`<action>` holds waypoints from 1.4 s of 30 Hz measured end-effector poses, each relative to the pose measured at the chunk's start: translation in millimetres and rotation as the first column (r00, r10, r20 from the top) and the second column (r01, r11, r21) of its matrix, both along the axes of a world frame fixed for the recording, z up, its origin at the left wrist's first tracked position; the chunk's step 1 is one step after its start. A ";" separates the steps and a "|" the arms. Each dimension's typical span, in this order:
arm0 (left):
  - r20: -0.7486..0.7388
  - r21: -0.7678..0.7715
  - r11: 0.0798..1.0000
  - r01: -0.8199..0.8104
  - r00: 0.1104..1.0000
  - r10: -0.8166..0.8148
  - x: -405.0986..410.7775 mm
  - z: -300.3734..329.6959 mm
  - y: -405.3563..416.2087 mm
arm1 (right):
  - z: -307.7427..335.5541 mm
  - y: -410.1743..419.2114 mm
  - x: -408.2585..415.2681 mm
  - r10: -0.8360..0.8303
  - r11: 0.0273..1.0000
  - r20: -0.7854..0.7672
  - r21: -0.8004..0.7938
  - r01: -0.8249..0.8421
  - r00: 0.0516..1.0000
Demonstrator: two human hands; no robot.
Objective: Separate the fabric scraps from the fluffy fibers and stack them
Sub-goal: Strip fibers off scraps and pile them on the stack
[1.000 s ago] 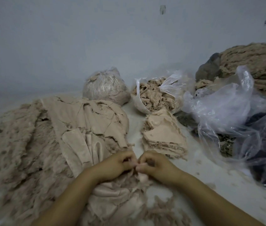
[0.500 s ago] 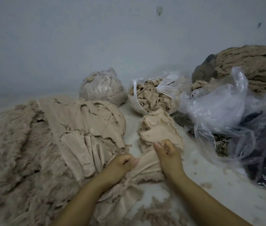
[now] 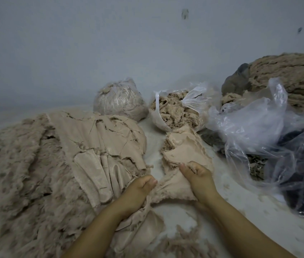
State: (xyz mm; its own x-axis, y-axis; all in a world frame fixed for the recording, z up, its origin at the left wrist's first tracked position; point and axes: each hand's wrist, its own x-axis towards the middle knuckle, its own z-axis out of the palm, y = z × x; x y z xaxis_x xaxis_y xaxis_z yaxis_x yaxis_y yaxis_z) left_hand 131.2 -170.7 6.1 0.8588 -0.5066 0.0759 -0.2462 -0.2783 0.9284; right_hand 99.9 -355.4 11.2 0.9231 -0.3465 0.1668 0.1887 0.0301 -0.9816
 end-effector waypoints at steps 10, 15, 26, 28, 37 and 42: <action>0.049 0.037 0.998 0.056 0.997 -0.058 -3.2 -3.0 5.1 | -4.4 2.9 -6.8 0.167 0.972 -0.154 -0.139 -0.189 0.974; 0.007 0.038 0.995 0.090 0.996 -0.090 -4.3 -6.6 4.5 | -5.6 12.3 -11.1 0.308 0.852 -0.116 -0.408 -0.328 0.944; -0.105 -0.081 0.995 0.055 0.992 -0.064 -8.0 -0.6 9.7 | -7.0 -12.3 5.4 -0.103 0.993 -0.042 -0.057 0.100 0.994; -0.079 0.000 0.996 0.086 0.993 -0.085 -8.8 0.7 7.8 | -9.3 -7.8 5.7 -0.110 0.993 -0.054 -0.037 0.108 0.992; 0.029 0.274 0.952 0.135 0.988 -0.149 -3.1 3.9 16.1 | 4.8 -22.7 1.6 -0.357 0.925 -0.005 0.138 0.354 0.934; -0.120 -0.056 0.998 -0.034 0.992 0.027 -11.3 17.8 -22.0 | 1.9 10.7 -6.5 -0.124 0.973 0.004 0.198 0.121 0.992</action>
State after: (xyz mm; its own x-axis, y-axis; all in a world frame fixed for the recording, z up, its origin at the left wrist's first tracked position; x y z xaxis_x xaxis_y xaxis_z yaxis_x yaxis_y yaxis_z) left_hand 119.9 -192.8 24.0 0.8786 -0.4776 0.0005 -0.1248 -0.2286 0.9655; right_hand 93.4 -344.7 13.1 0.8694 -0.4841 0.0984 0.2184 0.1979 -0.9556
